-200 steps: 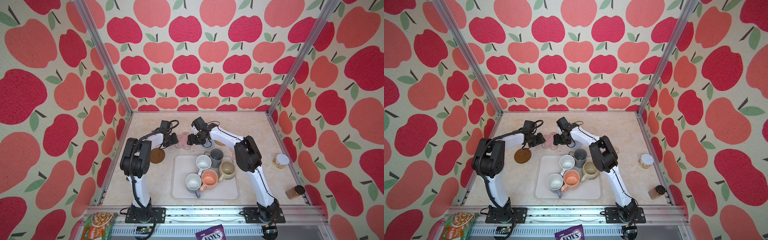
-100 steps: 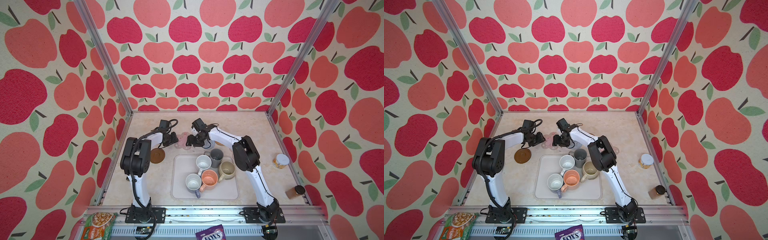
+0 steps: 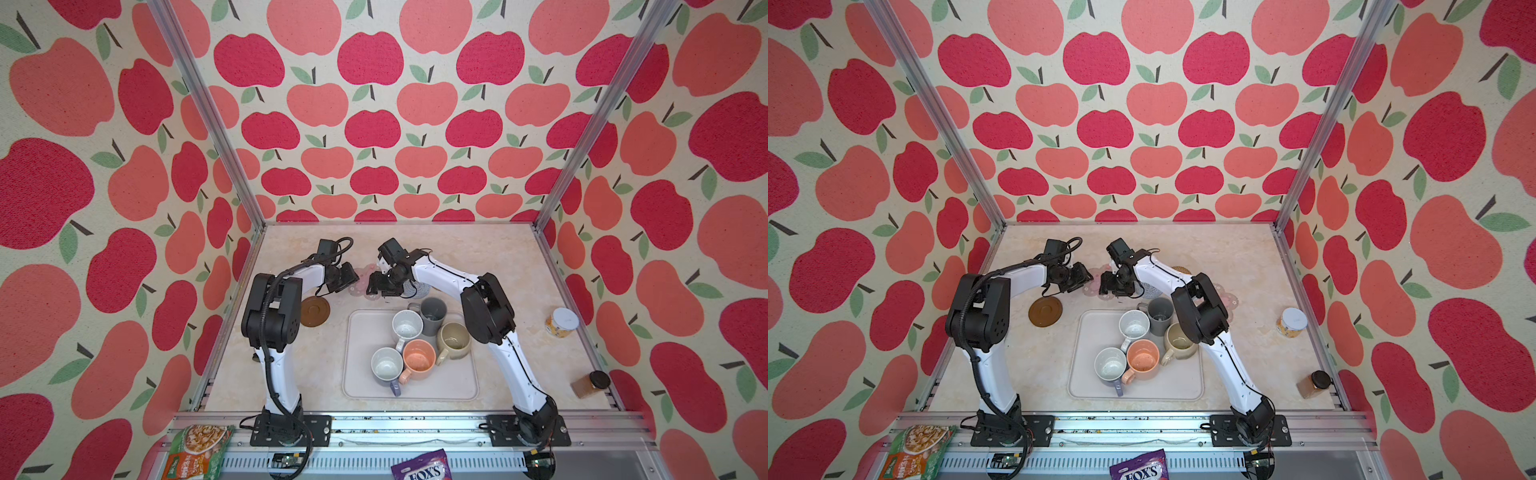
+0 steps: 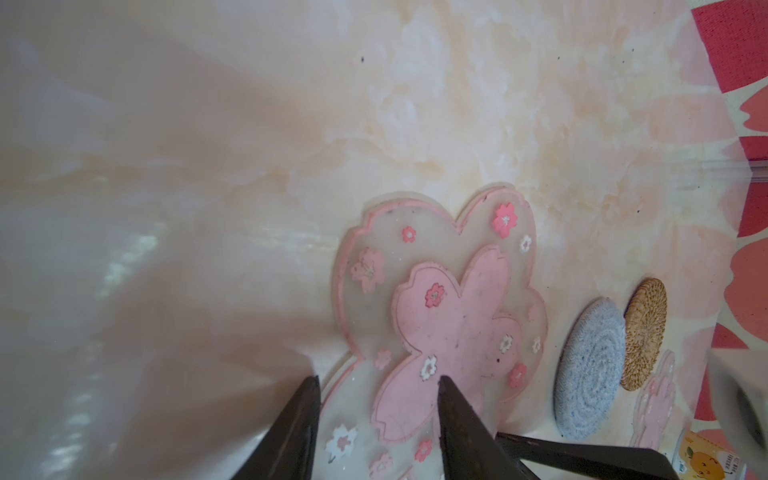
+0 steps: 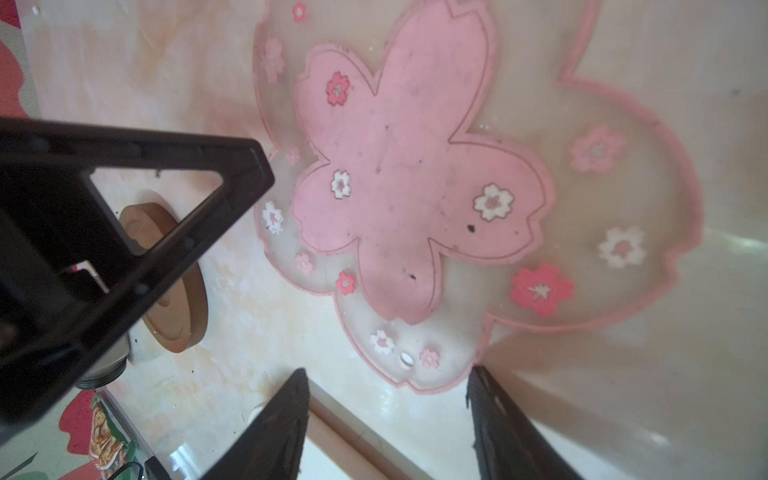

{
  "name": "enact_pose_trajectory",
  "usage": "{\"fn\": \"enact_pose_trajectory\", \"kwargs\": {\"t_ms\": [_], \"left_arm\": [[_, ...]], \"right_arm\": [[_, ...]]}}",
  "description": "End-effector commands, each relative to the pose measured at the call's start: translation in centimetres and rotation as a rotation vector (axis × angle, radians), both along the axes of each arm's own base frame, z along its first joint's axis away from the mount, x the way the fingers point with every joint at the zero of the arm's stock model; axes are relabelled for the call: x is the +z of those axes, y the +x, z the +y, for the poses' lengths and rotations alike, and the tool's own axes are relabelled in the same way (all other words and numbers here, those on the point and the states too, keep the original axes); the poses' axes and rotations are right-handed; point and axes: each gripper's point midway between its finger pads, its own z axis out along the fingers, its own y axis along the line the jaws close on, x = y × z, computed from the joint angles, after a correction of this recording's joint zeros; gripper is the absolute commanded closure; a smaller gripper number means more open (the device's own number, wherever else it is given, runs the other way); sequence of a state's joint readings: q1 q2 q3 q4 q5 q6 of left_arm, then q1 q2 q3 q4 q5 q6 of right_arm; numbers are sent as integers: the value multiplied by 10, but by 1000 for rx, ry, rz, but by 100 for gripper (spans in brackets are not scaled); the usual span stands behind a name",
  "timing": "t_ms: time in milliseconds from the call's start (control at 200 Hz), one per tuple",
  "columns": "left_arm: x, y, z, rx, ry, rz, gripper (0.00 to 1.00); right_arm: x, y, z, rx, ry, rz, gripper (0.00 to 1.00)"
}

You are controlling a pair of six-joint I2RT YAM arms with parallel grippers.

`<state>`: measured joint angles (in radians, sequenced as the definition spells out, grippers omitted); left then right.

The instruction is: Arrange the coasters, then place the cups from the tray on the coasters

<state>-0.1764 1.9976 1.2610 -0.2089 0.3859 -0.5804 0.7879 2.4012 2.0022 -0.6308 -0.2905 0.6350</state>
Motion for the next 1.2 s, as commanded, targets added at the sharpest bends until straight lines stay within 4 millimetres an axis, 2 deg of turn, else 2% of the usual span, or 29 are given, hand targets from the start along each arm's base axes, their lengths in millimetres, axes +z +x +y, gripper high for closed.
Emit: {"fn": "enact_pose_trajectory", "kwargs": {"t_ms": [0, 355, 745, 981, 1191], "left_arm": [[-41, -29, -13, 1, -54, 176, 52], [-45, -23, -21, -2, -83, 190, 53], [-39, -11, -22, 37, -110, 165, 54], [-45, -7, -28, 31, -141, 187, 54], [-46, -6, -25, 42, -143, 189, 54]], "right_arm": [[-15, -8, 10, 14, -1, 45, 37], [-23, -2, 22, 33, 0, 41, 36], [-28, 12, 49, 36, 83, 62, 36], [-33, 18, 43, 21, 73, 67, 36], [-35, 39, 29, -41, 71, 58, 36]]}}
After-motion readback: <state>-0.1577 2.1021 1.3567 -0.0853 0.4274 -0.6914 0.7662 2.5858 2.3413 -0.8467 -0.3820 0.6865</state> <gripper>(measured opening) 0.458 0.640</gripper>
